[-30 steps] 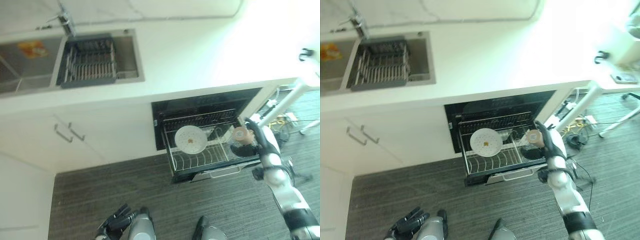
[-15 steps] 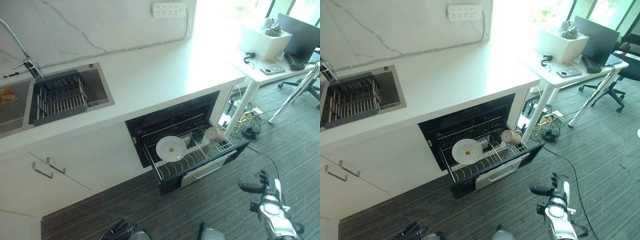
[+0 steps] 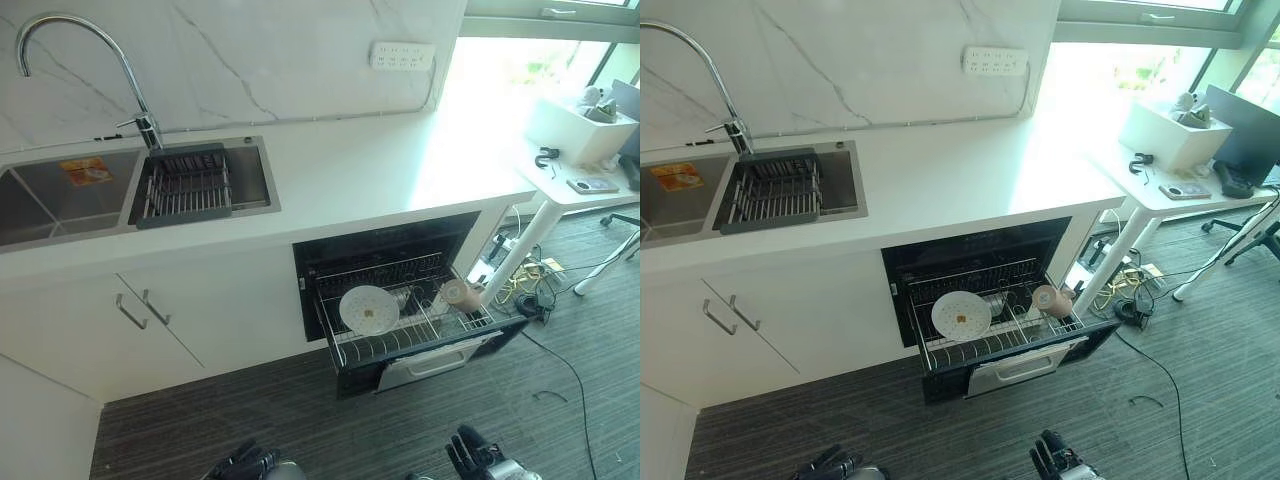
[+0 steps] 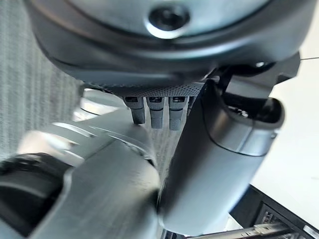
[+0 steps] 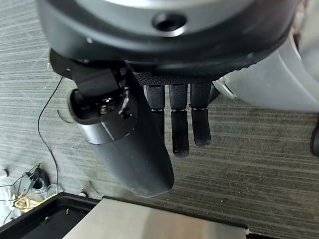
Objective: Place the dishes in the dishwasher.
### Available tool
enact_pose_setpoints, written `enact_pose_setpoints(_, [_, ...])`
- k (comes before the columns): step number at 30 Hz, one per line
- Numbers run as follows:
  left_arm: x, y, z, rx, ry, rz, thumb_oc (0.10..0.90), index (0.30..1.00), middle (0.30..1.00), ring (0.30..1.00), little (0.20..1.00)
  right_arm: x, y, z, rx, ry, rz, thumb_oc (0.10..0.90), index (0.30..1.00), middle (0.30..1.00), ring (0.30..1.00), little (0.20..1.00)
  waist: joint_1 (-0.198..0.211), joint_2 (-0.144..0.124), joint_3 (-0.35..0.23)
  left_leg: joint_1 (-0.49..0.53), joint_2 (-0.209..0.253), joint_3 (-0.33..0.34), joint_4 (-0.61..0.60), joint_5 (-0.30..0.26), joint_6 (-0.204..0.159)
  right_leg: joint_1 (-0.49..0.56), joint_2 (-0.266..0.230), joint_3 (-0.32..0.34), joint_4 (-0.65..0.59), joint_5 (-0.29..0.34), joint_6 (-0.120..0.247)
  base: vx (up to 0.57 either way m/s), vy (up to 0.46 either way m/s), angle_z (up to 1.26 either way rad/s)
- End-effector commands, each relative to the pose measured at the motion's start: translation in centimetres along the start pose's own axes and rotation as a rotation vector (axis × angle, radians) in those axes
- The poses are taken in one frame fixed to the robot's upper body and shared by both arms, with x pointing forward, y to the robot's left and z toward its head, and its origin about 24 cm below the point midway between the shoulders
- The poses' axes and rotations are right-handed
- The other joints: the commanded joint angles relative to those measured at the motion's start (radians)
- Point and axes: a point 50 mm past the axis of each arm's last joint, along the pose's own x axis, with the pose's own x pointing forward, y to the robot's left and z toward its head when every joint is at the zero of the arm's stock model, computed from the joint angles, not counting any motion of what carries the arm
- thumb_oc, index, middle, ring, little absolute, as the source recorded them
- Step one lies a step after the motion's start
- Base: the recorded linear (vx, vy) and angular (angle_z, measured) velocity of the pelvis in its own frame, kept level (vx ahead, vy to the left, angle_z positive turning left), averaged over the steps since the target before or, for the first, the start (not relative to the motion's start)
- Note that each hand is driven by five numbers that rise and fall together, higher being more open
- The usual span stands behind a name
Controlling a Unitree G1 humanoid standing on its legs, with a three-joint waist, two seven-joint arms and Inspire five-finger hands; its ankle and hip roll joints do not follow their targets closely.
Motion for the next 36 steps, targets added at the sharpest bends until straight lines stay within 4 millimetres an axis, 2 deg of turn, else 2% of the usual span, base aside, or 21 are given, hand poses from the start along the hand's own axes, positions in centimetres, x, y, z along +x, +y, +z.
enact_pose_setpoints(1, [0.8, -2.6, -0.1, 0.021, 0.008, -0.127, 0.800, 0.900, 0.900, 0.900, 0.900, -0.5, 2.6, 4.6, 0.131, -0.149, 0.117, 0.400, 0.300, 0.300, 0.300, 0.300, 0.015, 0.026, 0.046, 0.098, 0.020, 0.014, -0.045, -0.063, -0.007, 0.024, -0.033, -0.046, 0.056, -0.052, 0.071, 0.02, -0.009, 0.13])
enact_pose_setpoints(4, [0.8, -2.4, -0.1, 0.014, 0.006, -0.122, 0.800, 0.900, 0.900, 0.900, 0.900, -0.3, 1.7, 4.4, 0.132, -0.137, 0.090, 0.400, 0.300, 0.300, 0.300, 0.300, 0.026, 0.031, 0.045, 0.097, 0.013, 0.001, -0.045, -0.062, -0.007, 0.029, -0.039, -0.054, 0.056, -0.051, 0.075, 0.03, -0.010, 0.10])
enact_pose_setpoints(8, [0.7, -2.3, 0.1, 0.002, -0.004, -0.118, 0.800, 0.900, 0.900, 0.900, 0.900, -0.3, 1.7, 4.7, 0.143, -0.143, 0.073, 0.400, 0.300, 0.300, 0.300, 0.300, 0.042, 0.039, 0.048, 0.096, 0.006, -0.012, -0.045, -0.061, -0.007, 0.036, -0.047, -0.068, 0.056, -0.047, 0.080, 0.03, -0.006, 0.11])
enact_pose_setpoints(11, [0.7, -2.6, 0.9, -0.003, -0.029, -0.117, 0.800, 0.900, 0.900, 0.900, 0.900, -0.9, 4.0, 6.4, 0.161, -0.191, 0.127, 0.400, 0.300, 0.300, 0.300, 0.300, 0.073, 0.058, 0.068, 0.086, -0.011, -0.043, -0.045, -0.059, -0.005, 0.040, -0.066, -0.090, 0.056, -0.037, 0.088, 0.00, -0.004, 0.16])
enact_pose_setpoints(14, [0.6, -2.5, 1.0, -0.007, -0.033, -0.103, 0.800, 0.900, 0.900, 0.900, 0.900, -1.4, 5.3, 7.9, 0.211, -0.219, 0.150, 0.400, 0.300, 0.300, 0.300, 0.300, 0.103, 0.077, 0.080, 0.076, -0.029, -0.065, -0.045, -0.063, -0.004, 0.048, -0.084, -0.111, 0.056, -0.032, 0.096, 0.01, 0.000, 0.35])
enact_pose_setpoints(17, [0.4, -2.1, 0.6, -0.027, -0.044, -0.083, 0.800, 0.900, 0.900, 0.900, 0.900, -2.8, 7.8, 11.0, 0.243, -0.286, 0.186, 0.400, 0.300, 0.300, 0.300, 0.300, 0.161, 0.112, 0.097, 0.047, -0.059, -0.096, -0.045, -0.056, -0.004, 0.060, -0.126, -0.156, 0.056, -0.014, 0.102, 0.01, 0.043, 0.54])
enact_pose_setpoints(18, [0.4, -2.1, 0.6, -0.030, -0.045, -0.082, 0.800, 0.900, 0.900, 0.900, 0.900, -2.8, 8.0, 11.1, 0.244, -0.290, 0.189, 0.400, 0.300, 0.300, 0.300, 0.300, 0.162, 0.114, 0.098, 0.045, -0.060, -0.098, -0.045, -0.056, -0.004, 0.061, -0.129, -0.159, 0.056, -0.013, 0.102, -0.01, 0.049, 0.37])
enact_pose_setpoints(21, [0.3, -2.2, 0.2, -0.034, -0.045, -0.084, 0.800, 0.900, 0.900, 0.900, 0.900, -4.2, 9.9, 13.5, 0.276, -0.337, 0.208, 0.400, 0.300, 0.300, 0.300, 0.300, 0.201, 0.134, 0.108, 0.019, -0.081, -0.116, -0.045, -0.052, -0.006, 0.067, -0.156, -0.191, 0.056, -0.005, 0.103, -0.01, 0.059, 0.30])
enact_pose_setpoints(23, [0.4, -2.4, -0.1, -0.029, -0.038, -0.092, 0.800, 0.900, 0.900, 0.900, 0.900, -5.8, 11.7, 15.9, 0.309, -0.381, 0.222, 0.400, 0.300, 0.300, 0.300, 0.300, 0.237, 0.149, 0.117, -0.004, -0.104, -0.135, -0.045, -0.050, -0.005, 0.071, -0.181, -0.223, 0.056, 0.005, 0.103, 0.02, 0.081, 0.32])
enact_pose_setpoints(24, [0.4, -2.4, -0.2, -0.032, -0.033, -0.092, 0.800, 0.900, 0.900, 0.900, 0.900, -6.3, 12.1, 16.6, 0.310, -0.396, 0.228, 0.400, 0.300, 0.300, 0.300, 0.300, 0.247, 0.151, 0.117, -0.001, -0.110, -0.148, -0.045, -0.066, -0.011, 0.080, -0.185, -0.218, 0.056, -0.009, 0.115, 0.06, 0.079, 0.33])
enact_pose_setpoints(27, [0.5, -2.8, -0.9, -0.039, -0.017, -0.101, 0.800, 0.900, 0.900, 0.900, 0.900, -8.3, 13.5, 19.3, 0.325, -0.450, 0.249, 0.400, 0.300, 0.300, 0.300, 0.300, 0.274, 0.171, 0.127, -0.018, -0.127, -0.164, -0.045, -0.061, -0.011, 0.084, -0.203, -0.238, 0.056, -0.008, 0.116, 0.02, 0.112, 0.59])
enact_pose_setpoints(28, [0.6, -3.1, -1.2, -0.046, -0.011, -0.112, 0.800, 0.900, 0.900, 0.900, 0.900, -10.1, 14.4, 21.3, 0.337, -0.490, 0.269, 0.400, 0.300, 0.300, 0.300, 0.300, 0.286, 0.184, 0.133, -0.037, -0.136, -0.172, -0.045, -0.055, -0.012, 0.079, -0.213, -0.249, 0.056, -0.008, 0.116, -0.03, 0.173, 0.45])
enact_pose_setpoints(31, [0.6, -3.5, -1.5, -0.055, -0.006, -0.125, 0.800, 0.900, 0.900, 0.900, 0.900, -12.8, 15.7, 23.9, 0.359, -0.555, 0.308, 0.400, 0.300, 0.300, 0.300, 0.300, 0.303, 0.200, 0.142, -0.067, -0.147, -0.183, -0.045, -0.043, -0.012, 0.070, -0.221, -0.258, 0.056, -0.010, 0.114, -0.01, 0.144, 0.34])
enact_pose_setpoints(32, [0.6, -3.6, -1.6, -0.066, -0.011, -0.124, 0.800, 0.900, 0.900, 0.900, 0.900, -14.6, 16.5, 25.4, 0.364, -0.604, 0.332, 0.400, 0.300, 0.300, 0.300, 0.300, 0.316, 0.207, 0.147, -0.081, -0.157, -0.197, -0.045, -0.038, -0.011, 0.066, -0.223, -0.260, 0.056, -0.012, 0.111, 0.03, 0.141, 0.37])
enact_pose_setpoints(33, [0.7, -3.7, -1.5, -0.072, -0.016, -0.122, 0.800, 0.900, 0.900, 0.900, 0.900, -15.6, 16.8, 26.2, 0.373, -0.627, 0.346, 0.400, 0.300, 0.300, 0.300, 0.300, 0.321, 0.210, 0.151, -0.087, -0.161, -0.204, -0.045, -0.036, -0.010, 0.065, -0.224, -0.262, 0.056, -0.012, 0.111, 0.06, 0.175, 0.40])
enact_pose_setpoints(34, [0.6, -3.7, -1.5, -0.078, -0.028, -0.123, 0.800, 0.900, 0.900, 0.900, 0.900, -17.7, 17.3, 27.7, 0.395, -0.681, 0.367, 0.400, 0.300, 0.300, 0.300, 0.300, 0.334, 0.217, 0.159, -0.102, -0.171, -0.220, -0.045, -0.029, -0.008, 0.062, -0.227, -0.265, 0.056, -0.012, 0.107, 0.06, 0.126, 0.29])
enact_pose_setpoints(36, [0.6, -3.6, -1.0, -0.082, -0.048, -0.120, 0.800, 0.900, 0.900, 0.900, 0.900, -20.1, 17.5, 29.5, 0.424, -0.732, 0.384, 0.400, 0.300, 0.300, 0.300, 0.300, 0.346, 0.224, 0.166, -0.118, -0.182, -0.233, -0.045, -0.019, -0.003, 0.060, -0.231, -0.271, 0.056, -0.009, 0.105, 0.06, 0.087, 0.27])
